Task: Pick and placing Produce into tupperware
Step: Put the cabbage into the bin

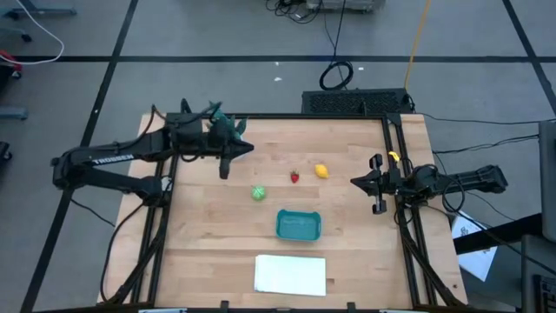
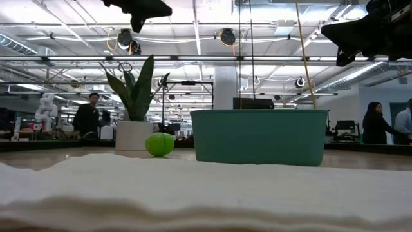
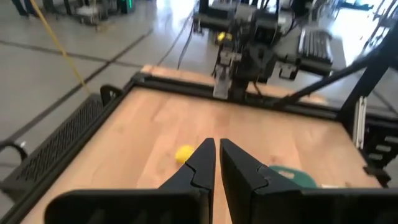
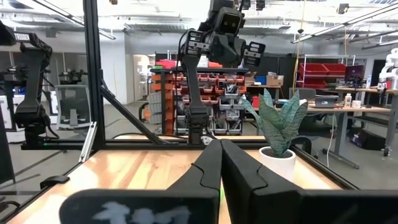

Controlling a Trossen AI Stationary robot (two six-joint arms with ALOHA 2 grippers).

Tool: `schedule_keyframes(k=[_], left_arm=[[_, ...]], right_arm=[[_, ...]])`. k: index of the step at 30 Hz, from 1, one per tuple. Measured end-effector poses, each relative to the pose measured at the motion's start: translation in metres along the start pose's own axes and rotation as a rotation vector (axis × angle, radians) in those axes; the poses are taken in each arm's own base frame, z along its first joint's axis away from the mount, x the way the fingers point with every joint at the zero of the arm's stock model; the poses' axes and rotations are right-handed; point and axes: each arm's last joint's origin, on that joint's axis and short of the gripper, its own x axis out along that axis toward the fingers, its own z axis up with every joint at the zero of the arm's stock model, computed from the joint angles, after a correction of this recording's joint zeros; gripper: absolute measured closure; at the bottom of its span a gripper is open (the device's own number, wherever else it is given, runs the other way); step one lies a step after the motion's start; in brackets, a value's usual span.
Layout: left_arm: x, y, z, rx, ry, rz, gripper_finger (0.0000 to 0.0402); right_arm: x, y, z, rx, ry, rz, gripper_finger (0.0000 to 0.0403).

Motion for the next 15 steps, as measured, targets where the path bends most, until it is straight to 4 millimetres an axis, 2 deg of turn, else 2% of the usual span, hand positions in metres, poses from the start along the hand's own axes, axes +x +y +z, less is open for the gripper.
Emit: schedule_keyframes(k=[10, 15], left_arm=[[0.015, 0.002, 0.021, 0.019, 0.247, 0.031, 0.0376], [0.024, 0.003, 0.025, -0.015, 0.347, 0.041, 0.0376]], right_arm=[[0.000, 0.000, -0.001, 0.000, 0.005, 0.000, 0.0403], [0.000, 0.000, -0.001, 0.000, 0.005, 0.000, 0.0403]])
